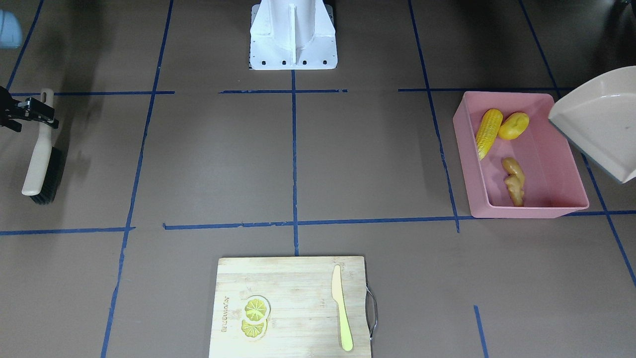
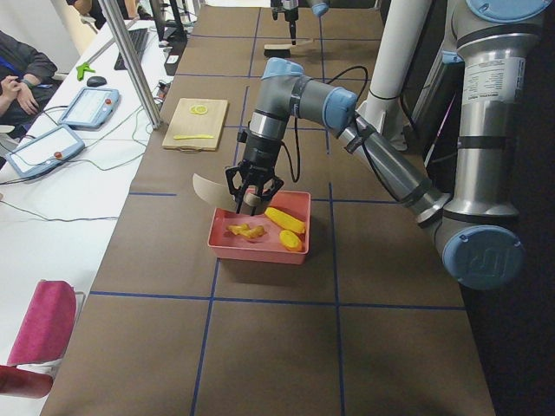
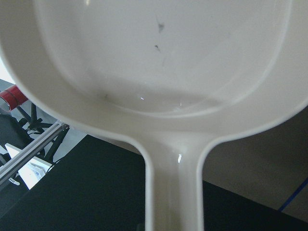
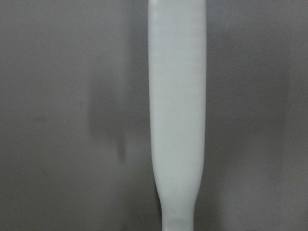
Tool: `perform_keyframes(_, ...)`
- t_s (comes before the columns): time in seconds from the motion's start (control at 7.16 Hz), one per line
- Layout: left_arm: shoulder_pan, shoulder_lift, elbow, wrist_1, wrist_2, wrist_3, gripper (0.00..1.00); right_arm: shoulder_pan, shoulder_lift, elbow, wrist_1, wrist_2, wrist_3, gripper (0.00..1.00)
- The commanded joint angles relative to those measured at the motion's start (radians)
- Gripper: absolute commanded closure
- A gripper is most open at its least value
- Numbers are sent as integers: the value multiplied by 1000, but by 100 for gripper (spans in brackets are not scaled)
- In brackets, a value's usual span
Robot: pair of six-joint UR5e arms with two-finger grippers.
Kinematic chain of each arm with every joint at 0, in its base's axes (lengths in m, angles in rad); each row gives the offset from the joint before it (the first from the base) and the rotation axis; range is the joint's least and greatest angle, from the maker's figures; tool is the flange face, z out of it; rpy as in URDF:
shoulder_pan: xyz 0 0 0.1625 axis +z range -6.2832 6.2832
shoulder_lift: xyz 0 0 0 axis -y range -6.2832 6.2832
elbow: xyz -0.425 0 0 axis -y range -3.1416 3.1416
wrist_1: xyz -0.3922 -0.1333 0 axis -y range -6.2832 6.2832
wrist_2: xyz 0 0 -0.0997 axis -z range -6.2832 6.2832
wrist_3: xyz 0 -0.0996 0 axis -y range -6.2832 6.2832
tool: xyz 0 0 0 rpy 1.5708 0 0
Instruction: Sweep and dump trash into bin
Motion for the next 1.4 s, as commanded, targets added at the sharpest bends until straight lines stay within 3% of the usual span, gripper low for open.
perform_keyframes(0.0, -1, -39, -2, -3, -130, -66, 89, 111, 5, 2, 49, -26, -1, 1)
perform_keyframes(0.14, 2, -64, 7, -9, -235, -99, 89, 182, 8, 2, 51, -12, 0, 1)
perform_keyframes(0.28, 6, -106, 13, -6, -270, -116, 89, 229, 8, 5, 57, -8, -1, 1)
perform_keyframes(0.42, 67, -128, 19, -8, -285, -153, 89, 239, 13, 23, 60, -29, -8, 1)
perform_keyframes(0.56, 141, -153, 20, -9, -291, -181, 89, 239, 31, 23, 90, -104, -2, 1)
perform_keyframes(0.84, 236, -185, 41, -9, -291, -180, 89, 239, 32, 14, 170, -133, 2, 1)
perform_keyframes(1.12, 325, -240, 90, -11, -294, -181, 89, 274, 34, 11, 144, -120, -17, 1)
perform_keyframes(1.26, 365, -281, 119, -11, -295, -180, 89, 297, 36, 13, 67, -71, -81, 1)
